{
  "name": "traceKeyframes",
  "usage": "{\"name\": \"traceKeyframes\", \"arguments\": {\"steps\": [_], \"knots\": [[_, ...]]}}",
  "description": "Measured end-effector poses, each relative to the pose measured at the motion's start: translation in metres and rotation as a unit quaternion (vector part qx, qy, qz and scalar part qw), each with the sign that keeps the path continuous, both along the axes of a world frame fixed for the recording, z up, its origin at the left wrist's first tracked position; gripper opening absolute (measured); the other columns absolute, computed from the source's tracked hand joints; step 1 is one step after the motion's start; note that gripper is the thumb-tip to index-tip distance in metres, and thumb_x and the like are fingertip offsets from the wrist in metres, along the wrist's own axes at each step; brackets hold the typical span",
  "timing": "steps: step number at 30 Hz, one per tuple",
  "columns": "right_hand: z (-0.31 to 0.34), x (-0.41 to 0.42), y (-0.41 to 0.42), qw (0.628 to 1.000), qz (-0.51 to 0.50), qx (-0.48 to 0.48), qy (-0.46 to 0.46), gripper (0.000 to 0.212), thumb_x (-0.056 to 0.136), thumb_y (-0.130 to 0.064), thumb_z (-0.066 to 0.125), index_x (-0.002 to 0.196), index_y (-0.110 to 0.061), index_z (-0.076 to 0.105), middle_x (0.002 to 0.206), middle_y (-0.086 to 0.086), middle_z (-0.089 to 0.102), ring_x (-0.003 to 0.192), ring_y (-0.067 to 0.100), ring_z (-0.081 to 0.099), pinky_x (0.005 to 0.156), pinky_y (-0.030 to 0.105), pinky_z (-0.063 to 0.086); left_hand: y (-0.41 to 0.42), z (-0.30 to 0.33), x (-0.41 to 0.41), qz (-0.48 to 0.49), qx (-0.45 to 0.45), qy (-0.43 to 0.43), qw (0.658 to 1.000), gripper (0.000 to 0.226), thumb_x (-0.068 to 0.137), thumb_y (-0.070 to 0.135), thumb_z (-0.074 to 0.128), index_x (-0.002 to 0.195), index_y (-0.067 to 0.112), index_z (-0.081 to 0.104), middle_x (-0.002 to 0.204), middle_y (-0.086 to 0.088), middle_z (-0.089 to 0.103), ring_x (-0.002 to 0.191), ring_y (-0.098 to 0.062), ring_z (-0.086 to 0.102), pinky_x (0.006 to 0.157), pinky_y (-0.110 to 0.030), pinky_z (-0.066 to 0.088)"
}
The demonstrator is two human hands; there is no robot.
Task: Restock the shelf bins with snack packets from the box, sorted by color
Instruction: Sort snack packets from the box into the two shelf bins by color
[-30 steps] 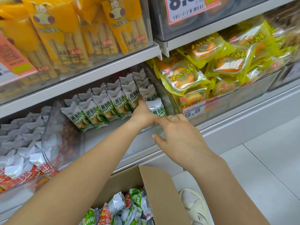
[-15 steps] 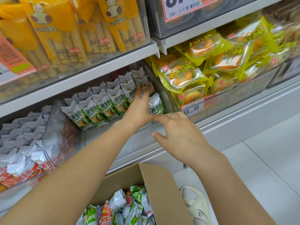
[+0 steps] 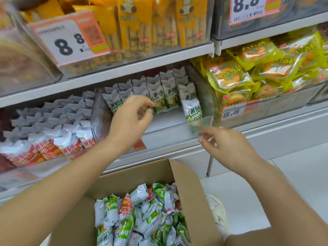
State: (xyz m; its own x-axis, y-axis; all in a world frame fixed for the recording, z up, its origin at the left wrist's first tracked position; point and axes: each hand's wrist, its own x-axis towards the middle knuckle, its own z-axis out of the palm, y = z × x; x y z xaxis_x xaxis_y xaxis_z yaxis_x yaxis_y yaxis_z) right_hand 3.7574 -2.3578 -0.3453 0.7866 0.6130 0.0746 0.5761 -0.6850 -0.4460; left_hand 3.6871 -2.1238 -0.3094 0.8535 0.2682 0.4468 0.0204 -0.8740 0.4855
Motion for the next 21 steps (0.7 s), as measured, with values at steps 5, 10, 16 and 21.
{"name": "traceKeyframes", "arguments": {"steps": [5, 10, 16, 21], "knots": [[-0.018, -0.067, 0.032, 0.978, 0.164, -0.126, 0.038, 0.037, 0.097, -0.045, 0.044, 0.13, -0.03, 0.05, 0.117, -0.01, 0.063, 0.109, 0.014, 0.059, 0.081, 0.029, 0.044, 0.022, -0.06, -0.117, 0.037, -0.065, 0.161, 0.984, 0.014, 0.087, 0.022, 0.057, 0.088, 0.031, 0.068, 0.081, 0.011, 0.066, 0.069, -0.001, 0.057, 0.069, -0.027, 0.046], [-0.077, -0.133, 0.065, 0.919, 0.281, -0.267, 0.071, 0.039, 0.098, -0.041, 0.042, 0.129, -0.019, 0.049, 0.115, 0.007, 0.062, 0.107, 0.026, 0.059, 0.071, 0.031, 0.041, 0.034, -0.142, -0.203, 0.039, -0.106, 0.37, 0.922, 0.014, 0.091, 0.023, 0.057, 0.096, 0.027, 0.069, 0.089, 0.014, 0.068, 0.071, 0.002, 0.057, 0.069, -0.023, 0.045], [-0.166, -0.162, 0.074, 0.835, 0.309, -0.428, 0.155, 0.033, 0.098, -0.029, 0.045, 0.125, -0.011, 0.051, 0.12, 0.011, 0.059, 0.109, 0.028, 0.057, 0.075, 0.033, 0.044, 0.045, -0.228, -0.253, 0.043, -0.106, 0.613, 0.782, 0.04, 0.095, 0.033, 0.051, 0.132, 0.017, 0.052, 0.129, -0.003, 0.059, 0.114, -0.021, 0.056, 0.089, -0.031, 0.048], [-0.227, -0.178, 0.081, 0.793, 0.29, -0.507, 0.173, 0.052, 0.097, -0.011, 0.043, 0.147, -0.011, 0.03, 0.138, 0.013, 0.047, 0.122, 0.028, 0.049, 0.086, 0.033, 0.044, 0.032, -0.26, -0.248, 0.122, -0.107, 0.546, 0.822, 0.046, 0.094, 0.026, 0.052, 0.137, 0.014, 0.043, 0.128, -0.011, 0.054, 0.113, -0.027, 0.055, 0.086, -0.036, 0.049]]}}
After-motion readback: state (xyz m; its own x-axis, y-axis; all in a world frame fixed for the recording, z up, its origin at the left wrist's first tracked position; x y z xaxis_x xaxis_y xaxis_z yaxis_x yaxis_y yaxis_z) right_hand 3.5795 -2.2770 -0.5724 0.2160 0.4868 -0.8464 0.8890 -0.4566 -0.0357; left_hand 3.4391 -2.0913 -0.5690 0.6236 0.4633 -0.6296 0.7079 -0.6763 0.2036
